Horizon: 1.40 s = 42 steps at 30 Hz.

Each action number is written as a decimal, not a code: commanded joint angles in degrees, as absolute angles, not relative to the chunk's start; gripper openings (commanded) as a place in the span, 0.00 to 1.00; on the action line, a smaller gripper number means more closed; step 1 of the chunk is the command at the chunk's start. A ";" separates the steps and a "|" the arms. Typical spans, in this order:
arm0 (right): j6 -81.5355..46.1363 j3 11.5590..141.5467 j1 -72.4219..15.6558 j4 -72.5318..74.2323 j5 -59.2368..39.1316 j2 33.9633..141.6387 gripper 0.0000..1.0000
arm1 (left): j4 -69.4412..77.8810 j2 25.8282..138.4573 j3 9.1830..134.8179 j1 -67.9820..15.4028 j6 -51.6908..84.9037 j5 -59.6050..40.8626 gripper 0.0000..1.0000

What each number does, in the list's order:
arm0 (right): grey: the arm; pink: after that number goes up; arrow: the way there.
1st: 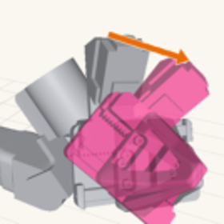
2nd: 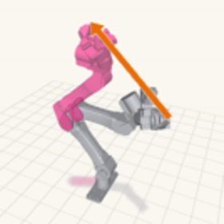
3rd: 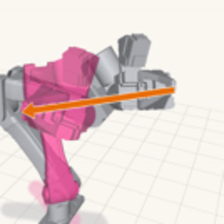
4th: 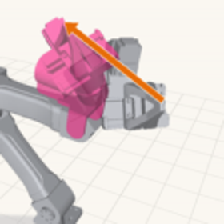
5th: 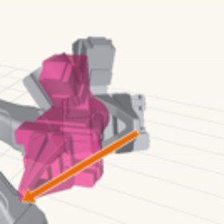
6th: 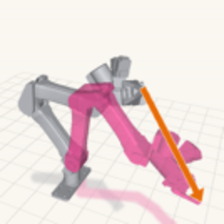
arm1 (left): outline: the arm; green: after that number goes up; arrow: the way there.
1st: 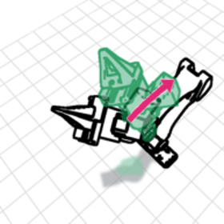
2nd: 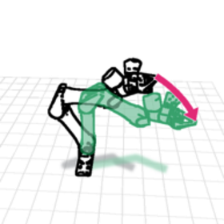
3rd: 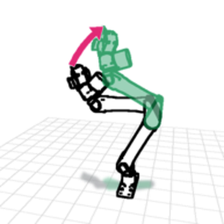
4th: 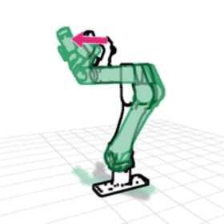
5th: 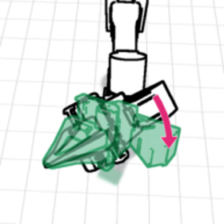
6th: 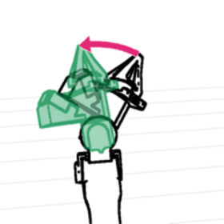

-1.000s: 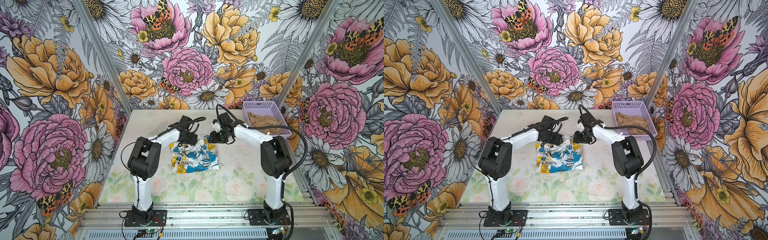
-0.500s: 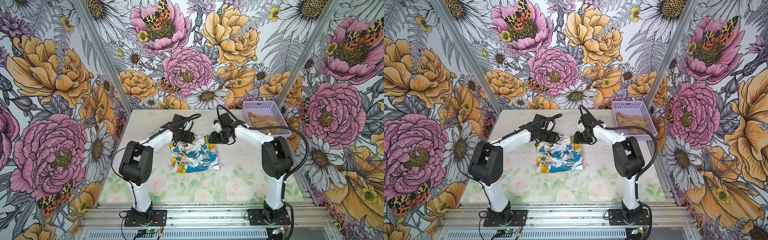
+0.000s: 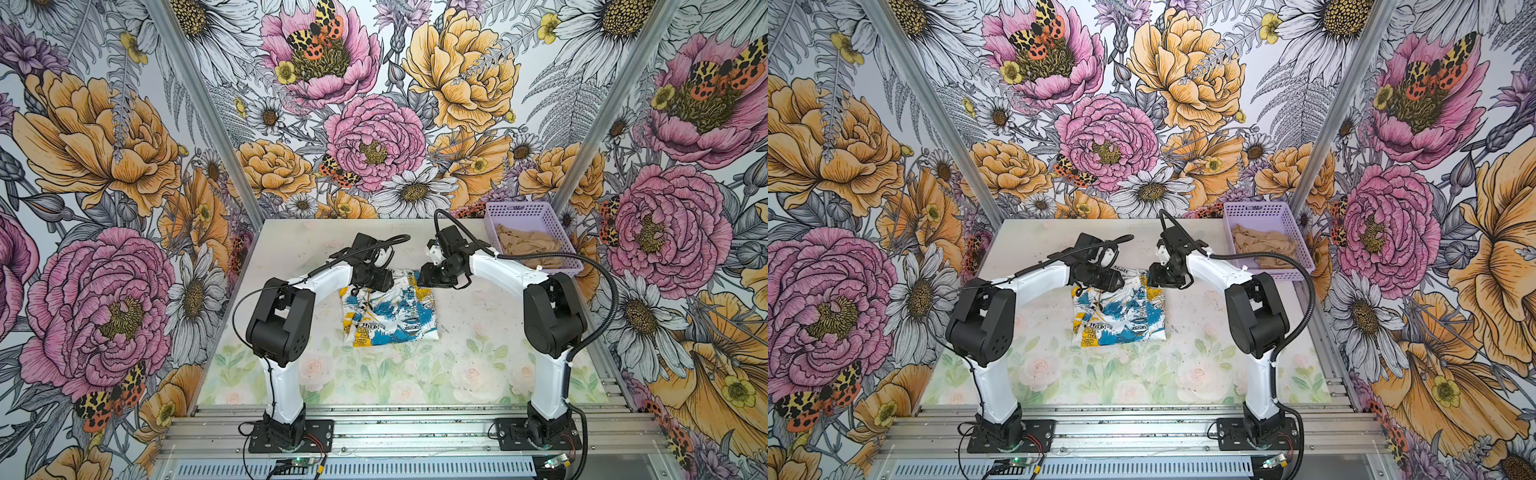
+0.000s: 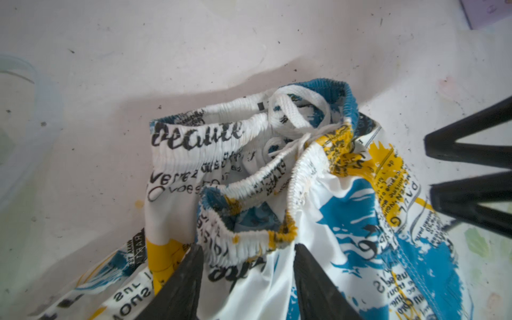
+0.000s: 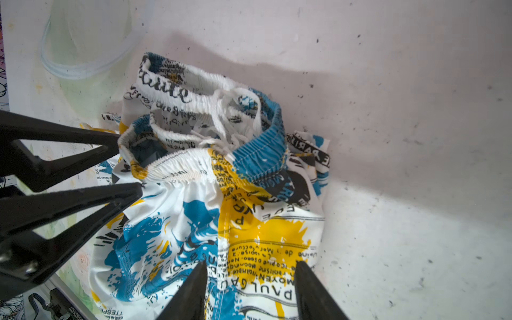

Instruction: Fold and stack the mixed laundry pile

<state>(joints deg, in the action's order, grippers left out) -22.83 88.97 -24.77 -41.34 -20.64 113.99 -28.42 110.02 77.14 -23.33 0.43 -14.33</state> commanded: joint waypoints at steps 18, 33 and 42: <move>-23.31 88.92 -24.58 -39.20 -19.82 112.13 0.53 | -27.33 106.43 78.01 -22.35 1.09 -13.74 0.00; -23.99 94.50 -25.92 -34.30 -18.88 117.21 0.54 | -23.45 108.87 79.35 -19.11 3.16 -11.91 0.00; -24.07 95.88 -28.31 -30.53 -16.34 120.13 0.54 | -19.78 108.94 76.12 -16.57 4.97 -10.32 0.00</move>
<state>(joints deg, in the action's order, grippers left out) -23.55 93.95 -27.44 -33.41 -18.35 117.95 -23.27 112.22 76.79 -16.95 4.21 -11.99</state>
